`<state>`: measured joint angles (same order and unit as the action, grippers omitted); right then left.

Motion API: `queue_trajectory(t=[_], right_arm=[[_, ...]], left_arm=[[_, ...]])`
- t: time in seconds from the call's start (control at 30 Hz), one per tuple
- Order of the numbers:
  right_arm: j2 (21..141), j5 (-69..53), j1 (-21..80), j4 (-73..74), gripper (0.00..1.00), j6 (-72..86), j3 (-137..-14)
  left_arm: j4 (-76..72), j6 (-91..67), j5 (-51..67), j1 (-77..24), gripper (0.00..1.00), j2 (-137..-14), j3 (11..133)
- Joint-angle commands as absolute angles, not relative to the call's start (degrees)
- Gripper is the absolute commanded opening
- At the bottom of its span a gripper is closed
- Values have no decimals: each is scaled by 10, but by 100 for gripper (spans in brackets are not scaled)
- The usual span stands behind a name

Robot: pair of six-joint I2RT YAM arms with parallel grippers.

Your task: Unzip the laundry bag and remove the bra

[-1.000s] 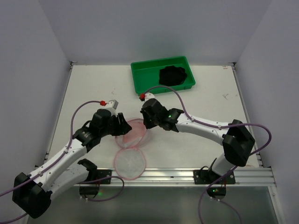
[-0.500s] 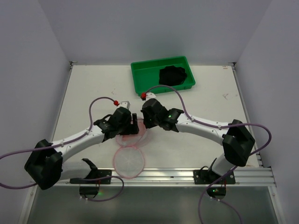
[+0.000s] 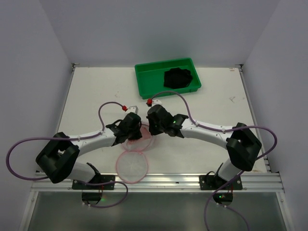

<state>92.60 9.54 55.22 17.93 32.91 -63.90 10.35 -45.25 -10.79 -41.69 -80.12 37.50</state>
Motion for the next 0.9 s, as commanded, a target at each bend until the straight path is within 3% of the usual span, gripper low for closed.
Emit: queue_trajectory(t=[0.0,0.17,0.57,0.67,0.87], right_arm=[[928,123,552,158,0,333,-635],[923,135,527,162,0,323,-631],[943,86,458,196,0,225,-669],[944,80,458,193,0,234,-649],[896,70,461,183,0,255,-585]], left_arm=[[69,-459,-108,-427,1,-803,360],[29,-398,-65,-429,0,-747,350],[-79,-240,170,-431,0,-569,316],[-132,-254,165,-429,0,-524,302],[-198,-332,-39,-425,0,-482,267]])
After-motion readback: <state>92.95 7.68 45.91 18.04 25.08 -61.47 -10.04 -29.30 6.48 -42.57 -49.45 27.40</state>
